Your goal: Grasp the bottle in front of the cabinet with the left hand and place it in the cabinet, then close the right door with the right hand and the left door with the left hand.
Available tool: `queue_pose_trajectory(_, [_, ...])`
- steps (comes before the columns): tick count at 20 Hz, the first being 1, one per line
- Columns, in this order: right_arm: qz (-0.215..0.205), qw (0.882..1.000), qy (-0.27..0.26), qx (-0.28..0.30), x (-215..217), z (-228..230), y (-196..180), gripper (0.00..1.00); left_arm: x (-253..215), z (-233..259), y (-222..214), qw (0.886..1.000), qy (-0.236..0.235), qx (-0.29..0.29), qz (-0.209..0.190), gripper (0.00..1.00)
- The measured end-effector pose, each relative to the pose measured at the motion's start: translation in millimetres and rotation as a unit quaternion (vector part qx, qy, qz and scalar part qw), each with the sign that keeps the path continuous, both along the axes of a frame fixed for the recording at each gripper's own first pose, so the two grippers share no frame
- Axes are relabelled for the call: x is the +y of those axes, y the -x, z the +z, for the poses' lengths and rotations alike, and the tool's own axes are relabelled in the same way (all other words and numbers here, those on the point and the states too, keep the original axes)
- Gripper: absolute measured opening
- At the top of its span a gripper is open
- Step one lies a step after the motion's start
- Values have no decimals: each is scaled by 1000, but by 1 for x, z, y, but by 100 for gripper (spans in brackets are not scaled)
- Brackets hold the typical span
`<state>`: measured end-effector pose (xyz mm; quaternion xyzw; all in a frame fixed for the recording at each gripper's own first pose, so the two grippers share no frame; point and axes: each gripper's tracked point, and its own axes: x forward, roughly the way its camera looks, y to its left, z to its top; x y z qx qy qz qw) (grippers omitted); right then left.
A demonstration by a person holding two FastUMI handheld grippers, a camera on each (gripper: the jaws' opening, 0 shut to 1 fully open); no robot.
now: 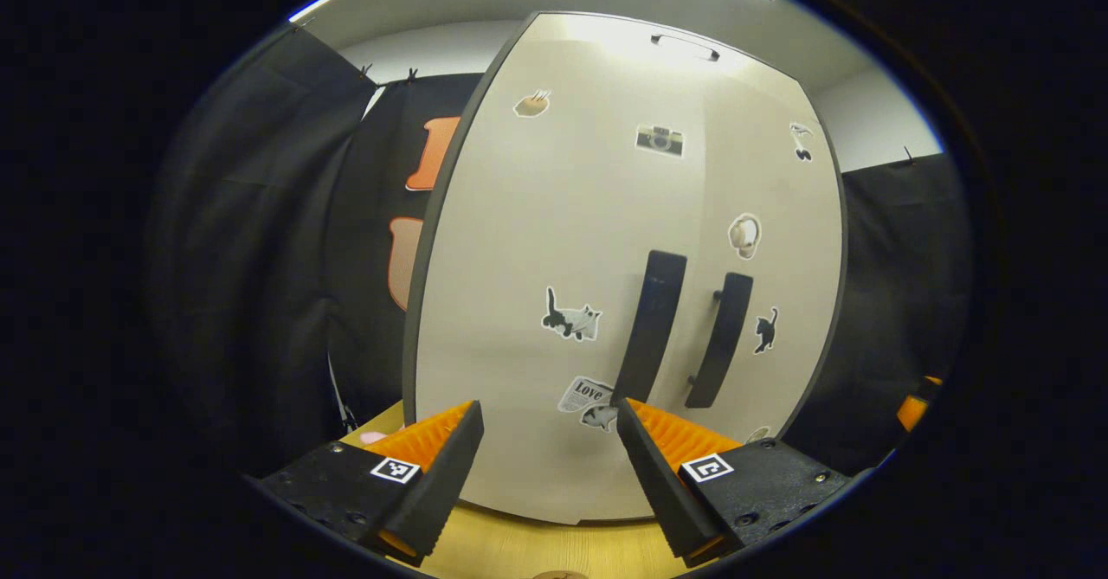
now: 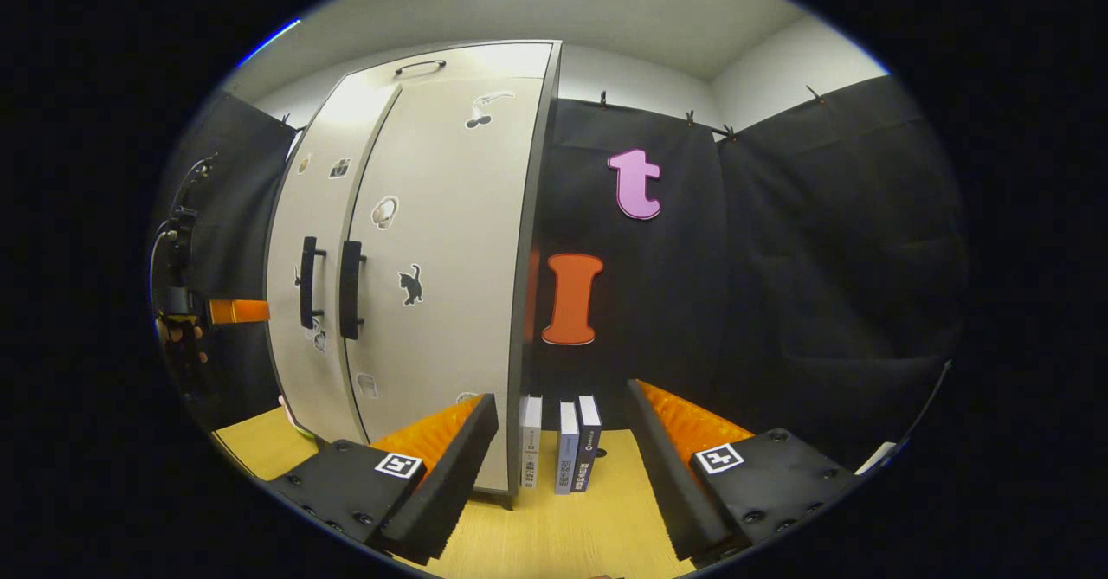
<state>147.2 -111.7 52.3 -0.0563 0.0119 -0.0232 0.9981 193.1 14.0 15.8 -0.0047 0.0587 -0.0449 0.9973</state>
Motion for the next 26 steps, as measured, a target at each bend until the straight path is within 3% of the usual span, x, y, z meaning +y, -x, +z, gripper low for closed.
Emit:
queue_pose_trajectory(6, [27, 1000, 4, -10, 14, 12, 9, 98, -1, 53, 56, 999, -44, -26, -5, 95])
queue_pose_trajectory(7, [31, 999, 4, -12, 17, 14, 10, 94, -5, 59, 63, 999, -41, -30, -9, 95])
queue_pose_trajectory(14, [37, 999, 2, -22, 23, 23, 20, 98, -25, 88, 93, 998, -18, -55, -31, 95])
queue_pose_trajectory(22, [0, 1000, 4, -27, 19, 26, 34, 98, -18, 91, 98, 997, -19, -54, -50, 94])
queue_pose_trajectory(23, [-8, 1000, 6, -29, 18, 28, 37, 94, -14, 90, 98, 997, -20, -50, -52, 95])
queue_pose_trajectory(26, [-32, 999, 17, -40, 16, 36, 46, 98, -3, 96, 98, 997, -23, -50, -60, 95])
